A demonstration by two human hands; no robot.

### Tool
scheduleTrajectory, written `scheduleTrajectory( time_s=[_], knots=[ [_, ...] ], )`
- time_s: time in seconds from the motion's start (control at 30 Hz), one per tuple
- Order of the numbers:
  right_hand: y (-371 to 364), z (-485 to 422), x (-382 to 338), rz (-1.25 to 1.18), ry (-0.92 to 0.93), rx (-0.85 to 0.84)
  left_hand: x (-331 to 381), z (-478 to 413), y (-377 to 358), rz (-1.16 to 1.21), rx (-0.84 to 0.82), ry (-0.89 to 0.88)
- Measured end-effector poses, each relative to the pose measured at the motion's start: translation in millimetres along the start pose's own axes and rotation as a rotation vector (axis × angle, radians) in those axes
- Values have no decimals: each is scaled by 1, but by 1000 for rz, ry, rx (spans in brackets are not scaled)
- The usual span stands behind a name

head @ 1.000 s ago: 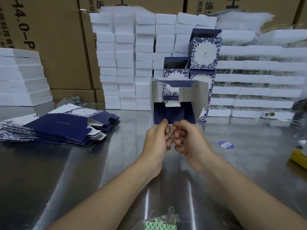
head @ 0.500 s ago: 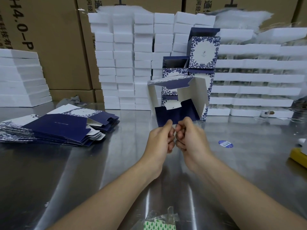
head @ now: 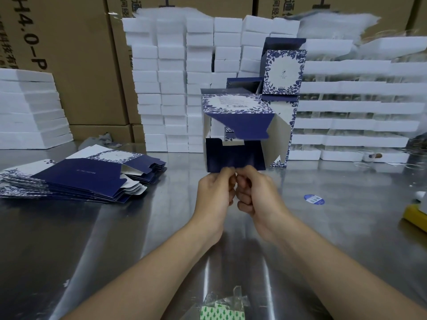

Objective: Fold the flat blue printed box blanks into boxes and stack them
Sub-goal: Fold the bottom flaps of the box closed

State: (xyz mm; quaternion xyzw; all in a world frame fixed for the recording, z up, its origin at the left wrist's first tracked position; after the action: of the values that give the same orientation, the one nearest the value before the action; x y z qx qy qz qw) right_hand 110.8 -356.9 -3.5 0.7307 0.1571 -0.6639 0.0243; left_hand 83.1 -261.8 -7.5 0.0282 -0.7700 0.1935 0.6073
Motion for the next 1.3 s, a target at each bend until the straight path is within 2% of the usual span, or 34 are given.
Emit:
scheduleTrajectory(
  time_s=[0.13,0.43,0.67,0.83,1.13,1.3],
  knots=[
    [-2,-1,5,-30,-20,-55,3,0,-1,47,0,-35],
    [-2,0,5,-216,-57,-33,0,-4,-2,110,-60,5],
    [1,-1,0,-139,-3,86,-3,-4,-1,14,-86,43],
    [6,-3,-1,-120,28,162,-4,-5,-3,83,-148,118],
    [3,-2,2,-72,-7,91,-4,-9,3,87,-40,55],
    [8,-5,4,-117,6,146,-2,-11,5,101,-35,46]
  ],
)
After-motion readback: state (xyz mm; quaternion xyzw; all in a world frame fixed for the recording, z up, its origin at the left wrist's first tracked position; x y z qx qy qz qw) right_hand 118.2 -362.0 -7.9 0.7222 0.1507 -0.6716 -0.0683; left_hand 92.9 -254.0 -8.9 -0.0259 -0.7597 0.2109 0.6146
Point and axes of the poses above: each hand's wrist, its own z-axis away from the middle knuckle, its own y-axis out of the back of the hand, x = y × z, the point moved 3 cm from there along -z, towards the middle knuckle, and after that the axes turned 4 degrees about z, right-handed, at the moved point
